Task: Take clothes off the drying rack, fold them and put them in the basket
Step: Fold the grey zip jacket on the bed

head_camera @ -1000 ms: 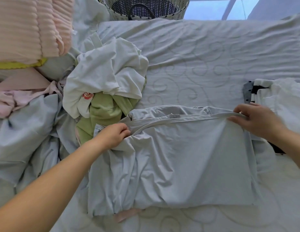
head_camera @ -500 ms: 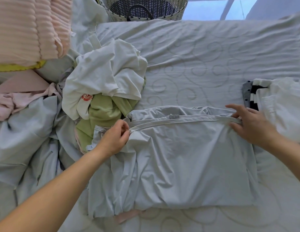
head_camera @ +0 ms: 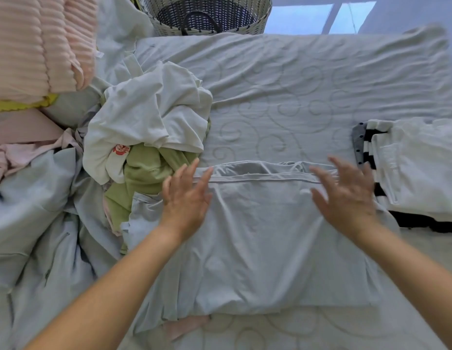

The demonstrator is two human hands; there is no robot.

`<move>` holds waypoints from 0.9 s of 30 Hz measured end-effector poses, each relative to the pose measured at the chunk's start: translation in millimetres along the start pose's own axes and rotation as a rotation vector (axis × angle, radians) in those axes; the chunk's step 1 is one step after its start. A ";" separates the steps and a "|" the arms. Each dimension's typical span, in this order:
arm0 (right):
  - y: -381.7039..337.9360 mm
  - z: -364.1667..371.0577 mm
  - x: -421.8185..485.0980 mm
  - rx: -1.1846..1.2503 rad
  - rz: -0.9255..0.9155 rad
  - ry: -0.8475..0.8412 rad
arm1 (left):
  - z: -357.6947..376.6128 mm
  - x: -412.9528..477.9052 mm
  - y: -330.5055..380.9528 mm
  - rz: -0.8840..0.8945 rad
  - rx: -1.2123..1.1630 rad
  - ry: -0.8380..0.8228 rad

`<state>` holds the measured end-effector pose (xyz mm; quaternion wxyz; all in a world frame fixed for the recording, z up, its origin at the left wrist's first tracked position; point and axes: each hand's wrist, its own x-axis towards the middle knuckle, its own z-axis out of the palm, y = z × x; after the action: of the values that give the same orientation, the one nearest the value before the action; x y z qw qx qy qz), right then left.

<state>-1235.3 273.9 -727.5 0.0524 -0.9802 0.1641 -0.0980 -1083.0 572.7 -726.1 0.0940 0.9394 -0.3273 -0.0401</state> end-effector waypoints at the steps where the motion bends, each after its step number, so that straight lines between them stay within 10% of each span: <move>1: -15.4 1.7 -10.3 0.031 -0.091 0.013 | 4.0 -13.5 8.9 0.031 0.015 -0.008; 10: -55.1 34.6 -33.4 -0.034 -0.248 -0.448 | 30.0 -34.3 -22.5 0.058 0.261 -0.386; 27: 24.8 -28.2 -126.3 0.198 0.556 0.007 | -2.0 -88.6 -28.3 -0.101 0.126 -0.219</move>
<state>-1366.0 290.6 -725.4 0.1722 -0.8874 0.4161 -0.0989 -1134.9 649.9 -728.6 -0.0036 0.9487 -0.2898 -0.1265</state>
